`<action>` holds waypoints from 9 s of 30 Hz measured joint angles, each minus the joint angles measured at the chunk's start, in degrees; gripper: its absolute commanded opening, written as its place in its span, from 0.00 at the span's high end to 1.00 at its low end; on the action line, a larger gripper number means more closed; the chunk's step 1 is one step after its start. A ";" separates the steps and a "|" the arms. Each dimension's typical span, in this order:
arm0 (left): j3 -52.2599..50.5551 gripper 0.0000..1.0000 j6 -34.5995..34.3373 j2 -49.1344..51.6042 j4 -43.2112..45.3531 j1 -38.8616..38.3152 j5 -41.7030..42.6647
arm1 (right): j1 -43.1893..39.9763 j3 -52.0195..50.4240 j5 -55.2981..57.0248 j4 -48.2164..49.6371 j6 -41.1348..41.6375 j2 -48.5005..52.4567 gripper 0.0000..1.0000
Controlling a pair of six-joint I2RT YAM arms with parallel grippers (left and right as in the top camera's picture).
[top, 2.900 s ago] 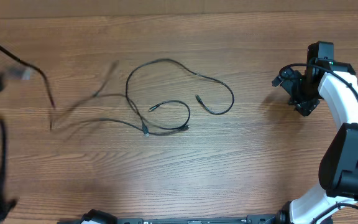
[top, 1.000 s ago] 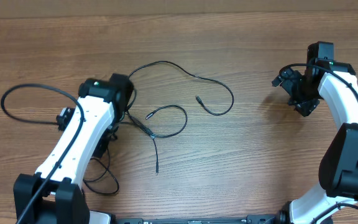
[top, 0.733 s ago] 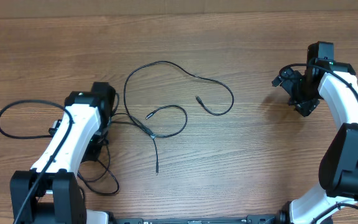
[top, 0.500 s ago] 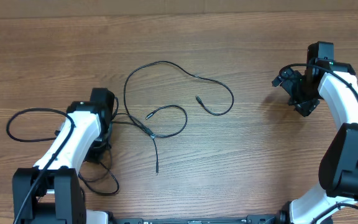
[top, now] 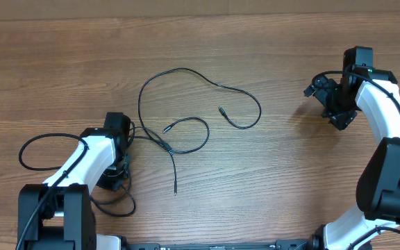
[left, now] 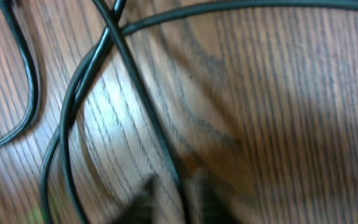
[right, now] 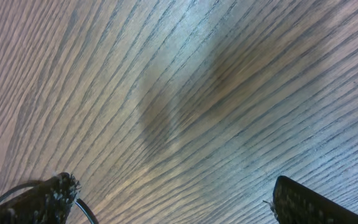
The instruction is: Untangle cables
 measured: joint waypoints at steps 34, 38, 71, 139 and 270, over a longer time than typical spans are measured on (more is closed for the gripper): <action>55.25 0.96 31.12 -7.08 45.66 0.00 39.89 | 0.00 0.00 -0.02 0.04 0.02 0.00 0.00; 55.32 0.96 31.87 -7.17 42.25 0.00 41.90 | 0.00 0.00 -0.02 0.07 0.00 0.00 0.00; 55.32 0.96 36.96 -5.70 24.55 19.78 23.26 | -0.02 0.00 -0.02 0.00 0.00 0.00 0.00; 55.95 0.02 52.83 26.73 -1.11 34.82 5.81 | -0.02 -0.02 0.00 0.00 0.04 0.00 0.00; -8.33 0.96 35.63 -7.13 13.16 20.94 31.61 | 0.00 -0.02 0.02 0.02 0.00 0.00 0.00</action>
